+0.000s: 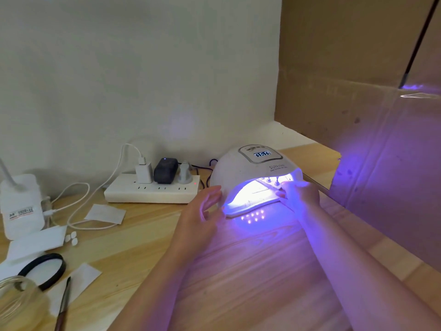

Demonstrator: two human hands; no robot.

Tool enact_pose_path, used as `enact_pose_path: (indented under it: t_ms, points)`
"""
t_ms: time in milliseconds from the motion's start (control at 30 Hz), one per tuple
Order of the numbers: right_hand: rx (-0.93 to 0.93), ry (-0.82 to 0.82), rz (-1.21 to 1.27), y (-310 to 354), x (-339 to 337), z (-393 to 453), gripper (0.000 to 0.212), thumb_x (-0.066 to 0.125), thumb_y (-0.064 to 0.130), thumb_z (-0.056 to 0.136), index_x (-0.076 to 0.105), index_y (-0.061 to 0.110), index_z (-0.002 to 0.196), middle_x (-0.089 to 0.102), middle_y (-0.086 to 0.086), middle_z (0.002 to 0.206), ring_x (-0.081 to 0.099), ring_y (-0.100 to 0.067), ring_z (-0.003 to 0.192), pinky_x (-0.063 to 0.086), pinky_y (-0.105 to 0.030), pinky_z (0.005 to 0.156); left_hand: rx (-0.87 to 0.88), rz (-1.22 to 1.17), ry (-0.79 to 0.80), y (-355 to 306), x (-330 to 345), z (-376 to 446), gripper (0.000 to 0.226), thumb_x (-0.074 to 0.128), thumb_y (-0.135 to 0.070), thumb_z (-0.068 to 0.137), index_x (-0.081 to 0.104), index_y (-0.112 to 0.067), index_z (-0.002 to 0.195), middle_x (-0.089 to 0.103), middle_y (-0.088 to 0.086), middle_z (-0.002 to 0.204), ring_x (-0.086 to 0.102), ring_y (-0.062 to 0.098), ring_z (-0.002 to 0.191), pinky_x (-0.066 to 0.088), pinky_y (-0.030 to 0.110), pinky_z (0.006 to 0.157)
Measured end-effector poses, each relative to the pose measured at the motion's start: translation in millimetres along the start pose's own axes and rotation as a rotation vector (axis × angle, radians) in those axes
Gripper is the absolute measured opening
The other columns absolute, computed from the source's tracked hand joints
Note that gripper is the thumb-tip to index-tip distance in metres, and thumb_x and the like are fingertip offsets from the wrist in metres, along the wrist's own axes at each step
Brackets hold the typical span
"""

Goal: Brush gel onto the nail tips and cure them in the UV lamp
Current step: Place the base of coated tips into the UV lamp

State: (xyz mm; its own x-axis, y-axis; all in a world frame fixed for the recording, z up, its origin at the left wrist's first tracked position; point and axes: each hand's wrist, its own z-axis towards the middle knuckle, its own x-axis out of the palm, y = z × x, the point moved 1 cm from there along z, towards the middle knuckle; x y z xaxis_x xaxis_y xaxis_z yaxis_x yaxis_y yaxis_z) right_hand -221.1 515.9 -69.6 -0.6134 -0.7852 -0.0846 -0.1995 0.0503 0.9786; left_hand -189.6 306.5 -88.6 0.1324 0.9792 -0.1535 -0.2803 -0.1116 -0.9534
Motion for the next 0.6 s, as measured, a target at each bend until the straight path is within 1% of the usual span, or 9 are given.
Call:
enact_pose_path:
  t_ms: [67, 100, 200, 267, 333, 400, 467, 533, 600]
  points:
    - [0.003, -0.021, -0.035, 0, 1, 1, 0.030, 0.050, 0.000, 0.087, 0.051, 0.009, 0.058, 0.052, 0.006, 0.037, 0.052, -0.004, 0.044, 0.048, -0.018, 0.063, 0.002, 0.005, -0.008, 0, 0, 0, 0.047, 0.058, 0.001, 0.084, 0.050, -0.042, 0.100, 0.060, -0.019, 0.108, 0.052, -0.010, 0.108, 0.046, 0.020, 0.087]
    - [-0.009, -0.021, -0.045, 0, 1, 1, 0.031, 0.050, 0.000, 0.087, 0.048, 0.012, 0.058, 0.051, 0.008, 0.035, 0.050, -0.002, 0.038, 0.045, -0.013, 0.056, 0.001, 0.009, -0.012, 0, 0, 0, 0.047, 0.058, 0.001, 0.084, 0.050, -0.042, 0.100, 0.059, -0.021, 0.106, 0.052, -0.010, 0.108, 0.046, 0.020, 0.087]
    - [-0.055, 0.001, 0.013, -2, 2, -3, 0.033, 0.048, 0.001, 0.092, 0.044, 0.016, 0.063, 0.051, 0.000, 0.060, 0.050, -0.001, 0.039, 0.036, -0.008, 0.035, 0.003, 0.014, -0.015, -1, 0, 0, 0.046, 0.058, 0.001, 0.084, 0.050, -0.042, 0.100, 0.059, -0.023, 0.105, 0.051, -0.013, 0.106, 0.046, 0.019, 0.086]
    - [-0.002, 0.012, 0.112, 2, 2, -8, 0.034, 0.050, 0.006, 0.093, 0.043, 0.019, 0.063, 0.053, -0.001, 0.073, 0.060, -0.008, 0.062, 0.039, -0.006, 0.043, 0.001, 0.013, -0.009, -2, 0, -1, 0.047, 0.058, 0.001, 0.084, 0.050, -0.043, 0.099, 0.059, -0.024, 0.103, 0.051, -0.016, 0.105, 0.046, 0.018, 0.086]
    - [0.014, 0.064, 0.178, 3, 1, -13, 0.029, 0.053, 0.006, 0.091, 0.048, 0.019, 0.066, 0.058, -0.003, 0.081, 0.063, -0.020, 0.085, 0.047, -0.011, 0.065, -0.003, 0.010, -0.008, -4, -1, -1, 0.047, 0.058, 0.001, 0.084, 0.050, -0.043, 0.099, 0.058, -0.024, 0.103, 0.050, -0.015, 0.104, 0.045, 0.021, 0.089]
    - [-0.059, 0.081, 0.155, -1, -5, -19, 0.018, 0.053, 0.004, 0.089, 0.056, 0.012, 0.073, 0.060, -0.005, 0.074, 0.066, -0.012, 0.066, 0.050, -0.015, 0.058, -0.010, -0.001, -0.014, -4, 0, -1, 0.046, 0.058, 0.001, 0.084, 0.050, -0.042, 0.099, 0.059, -0.024, 0.101, 0.051, -0.015, 0.104, 0.045, 0.025, 0.091]
    - [-0.161, -0.084, 0.170, -5, -17, -24, 0.020, 0.052, 0.010, 0.086, 0.057, 0.012, 0.067, 0.058, -0.004, 0.064, 0.057, -0.005, 0.044, 0.046, -0.019, 0.047, -0.011, -0.003, -0.019, -5, 0, -1, 0.045, 0.058, 0.000, 0.084, 0.050, -0.041, 0.099, 0.059, -0.025, 0.100, 0.051, -0.016, 0.102, 0.045, 0.027, 0.093]
    - [-0.369, -0.262, 0.142, -1, -24, -29, 0.020, 0.049, 0.019, 0.080, 0.055, 0.014, 0.061, 0.052, -0.003, 0.061, 0.048, -0.012, 0.052, 0.040, -0.027, 0.057, -0.010, -0.001, -0.024, -6, 0, -2, 0.044, 0.059, 0.000, 0.084, 0.051, -0.040, 0.099, 0.059, -0.025, 0.098, 0.051, -0.017, 0.100, 0.044, 0.028, 0.093]
    - [-0.572, -0.253, 0.081, 16, -24, -39, 0.019, 0.043, 0.029, 0.073, 0.060, 0.021, 0.069, 0.051, 0.007, 0.065, 0.045, -0.011, 0.064, 0.037, -0.027, 0.063, -0.013, -0.003, -0.026, -6, 0, -2, 0.042, 0.058, 0.000, 0.084, 0.051, -0.039, 0.100, 0.060, -0.024, 0.098, 0.052, -0.015, 0.100, 0.045, 0.030, 0.094]
